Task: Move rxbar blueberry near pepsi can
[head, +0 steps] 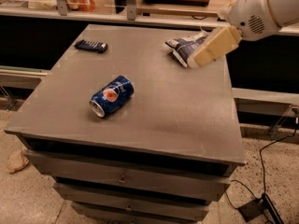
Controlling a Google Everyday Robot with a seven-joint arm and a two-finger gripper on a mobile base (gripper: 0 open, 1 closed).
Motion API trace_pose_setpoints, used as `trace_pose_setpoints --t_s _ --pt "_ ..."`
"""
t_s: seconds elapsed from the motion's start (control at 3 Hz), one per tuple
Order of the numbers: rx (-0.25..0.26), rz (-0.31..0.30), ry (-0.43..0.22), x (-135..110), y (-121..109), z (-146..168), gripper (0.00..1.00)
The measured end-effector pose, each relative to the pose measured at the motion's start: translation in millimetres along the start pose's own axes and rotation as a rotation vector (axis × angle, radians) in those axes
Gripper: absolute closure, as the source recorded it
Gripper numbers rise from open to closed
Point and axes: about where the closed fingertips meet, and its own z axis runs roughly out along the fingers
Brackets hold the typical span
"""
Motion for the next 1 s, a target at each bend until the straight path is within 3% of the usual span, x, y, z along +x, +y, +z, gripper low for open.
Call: trace_pose_setpoints --t_s 0.33,0.67,1.0 --pt "0.003 0.082 -0.2 -18.2 -35.1 61.3 0.0" --pt "-0.014 0.119 -0.297 -29.6 -57.1 110.6 0.0" --pt "-0.014 0.117 -0.294 -30.3 -55.6 109.0 0.0"
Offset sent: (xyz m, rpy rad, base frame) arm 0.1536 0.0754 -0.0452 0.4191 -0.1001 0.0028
